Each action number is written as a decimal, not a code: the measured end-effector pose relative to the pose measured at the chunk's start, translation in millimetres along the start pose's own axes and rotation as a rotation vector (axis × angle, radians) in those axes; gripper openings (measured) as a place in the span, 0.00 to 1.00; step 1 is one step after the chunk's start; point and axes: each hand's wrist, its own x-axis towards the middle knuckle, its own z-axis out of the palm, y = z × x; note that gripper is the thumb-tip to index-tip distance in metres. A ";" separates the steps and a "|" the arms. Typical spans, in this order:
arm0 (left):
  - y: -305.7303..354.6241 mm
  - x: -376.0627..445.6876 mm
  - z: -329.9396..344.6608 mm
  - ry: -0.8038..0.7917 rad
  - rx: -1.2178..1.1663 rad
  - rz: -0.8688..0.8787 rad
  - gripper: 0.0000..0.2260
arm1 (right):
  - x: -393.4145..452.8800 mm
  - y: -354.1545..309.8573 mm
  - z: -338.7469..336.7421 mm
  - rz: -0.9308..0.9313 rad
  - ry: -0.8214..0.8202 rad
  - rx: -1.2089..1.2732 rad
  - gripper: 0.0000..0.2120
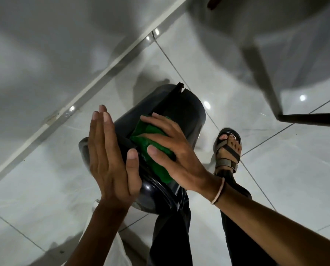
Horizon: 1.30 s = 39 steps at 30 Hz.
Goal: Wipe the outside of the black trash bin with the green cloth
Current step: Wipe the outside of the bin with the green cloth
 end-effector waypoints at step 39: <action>18.1 19.5 -2.9 0.076 -0.001 -0.260 0.21 | 71.6 118.7 -26.3 0.874 0.765 0.485 0.20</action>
